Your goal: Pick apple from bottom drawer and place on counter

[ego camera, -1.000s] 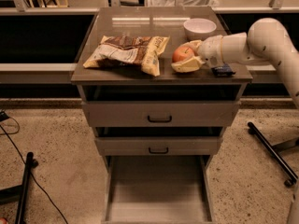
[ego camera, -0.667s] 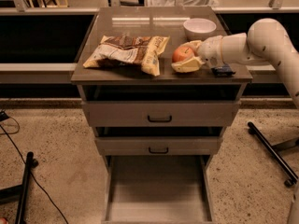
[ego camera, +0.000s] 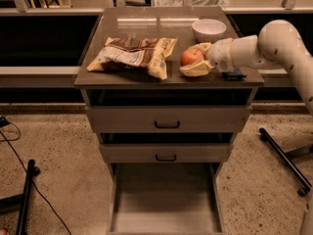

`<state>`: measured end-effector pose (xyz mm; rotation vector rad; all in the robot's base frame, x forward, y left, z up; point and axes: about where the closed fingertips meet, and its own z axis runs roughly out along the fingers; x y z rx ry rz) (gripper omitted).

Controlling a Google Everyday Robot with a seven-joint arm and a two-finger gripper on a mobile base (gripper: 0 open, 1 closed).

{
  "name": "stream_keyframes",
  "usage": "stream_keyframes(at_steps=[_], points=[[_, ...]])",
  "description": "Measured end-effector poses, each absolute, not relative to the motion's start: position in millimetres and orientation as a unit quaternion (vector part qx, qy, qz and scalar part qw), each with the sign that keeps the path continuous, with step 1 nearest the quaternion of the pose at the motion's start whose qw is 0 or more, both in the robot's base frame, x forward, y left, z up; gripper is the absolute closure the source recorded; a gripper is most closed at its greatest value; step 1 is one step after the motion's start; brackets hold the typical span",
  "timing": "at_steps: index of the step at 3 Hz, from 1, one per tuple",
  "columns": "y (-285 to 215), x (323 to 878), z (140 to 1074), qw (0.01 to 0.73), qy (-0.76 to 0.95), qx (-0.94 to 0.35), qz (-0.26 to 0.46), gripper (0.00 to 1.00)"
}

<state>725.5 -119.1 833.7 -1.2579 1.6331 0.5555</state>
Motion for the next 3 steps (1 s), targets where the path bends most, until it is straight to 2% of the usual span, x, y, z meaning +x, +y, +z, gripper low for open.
stream_keyframes(at_steps=[1, 2, 3], points=[[-119, 725, 834, 0.482, 0.67, -0.516, 0.228, 0.0], [-115, 725, 833, 0.478, 0.668, -0.52, 0.233, 0.0], [-122, 705, 858, 0.485, 0.65, -0.548, 0.204, 0.0]])
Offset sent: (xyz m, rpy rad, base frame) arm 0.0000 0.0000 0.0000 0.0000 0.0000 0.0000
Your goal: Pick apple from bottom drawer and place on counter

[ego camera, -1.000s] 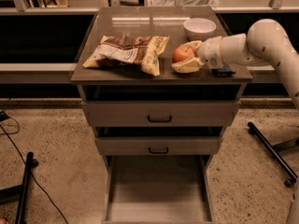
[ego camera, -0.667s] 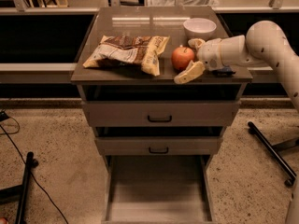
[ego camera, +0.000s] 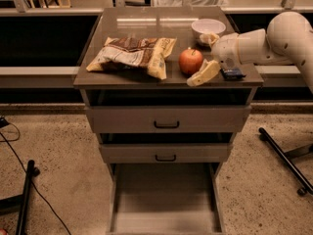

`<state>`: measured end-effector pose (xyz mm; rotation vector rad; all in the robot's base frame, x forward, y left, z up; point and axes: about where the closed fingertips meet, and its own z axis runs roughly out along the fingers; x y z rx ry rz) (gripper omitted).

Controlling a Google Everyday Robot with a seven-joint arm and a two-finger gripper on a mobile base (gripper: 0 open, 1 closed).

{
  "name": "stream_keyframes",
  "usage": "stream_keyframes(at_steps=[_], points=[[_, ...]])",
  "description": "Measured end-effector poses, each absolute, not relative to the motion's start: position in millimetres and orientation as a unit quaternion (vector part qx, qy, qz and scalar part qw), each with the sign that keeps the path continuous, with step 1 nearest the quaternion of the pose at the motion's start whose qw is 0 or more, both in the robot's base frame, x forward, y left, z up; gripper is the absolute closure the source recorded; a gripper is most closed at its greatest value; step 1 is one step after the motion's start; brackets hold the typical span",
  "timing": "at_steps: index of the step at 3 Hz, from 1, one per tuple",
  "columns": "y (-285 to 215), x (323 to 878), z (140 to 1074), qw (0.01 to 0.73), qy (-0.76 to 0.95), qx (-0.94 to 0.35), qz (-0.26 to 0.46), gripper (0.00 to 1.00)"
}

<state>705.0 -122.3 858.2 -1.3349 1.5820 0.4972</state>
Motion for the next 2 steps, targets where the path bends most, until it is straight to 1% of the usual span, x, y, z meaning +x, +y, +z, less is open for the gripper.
stream_keyframes(at_steps=[1, 2], points=[[-165.9, 660.7, 907.1, 0.517, 0.612, -0.578, 0.155, 0.0], [-170.9, 660.0, 905.7, 0.518, 0.612, -0.578, 0.151, 0.0]])
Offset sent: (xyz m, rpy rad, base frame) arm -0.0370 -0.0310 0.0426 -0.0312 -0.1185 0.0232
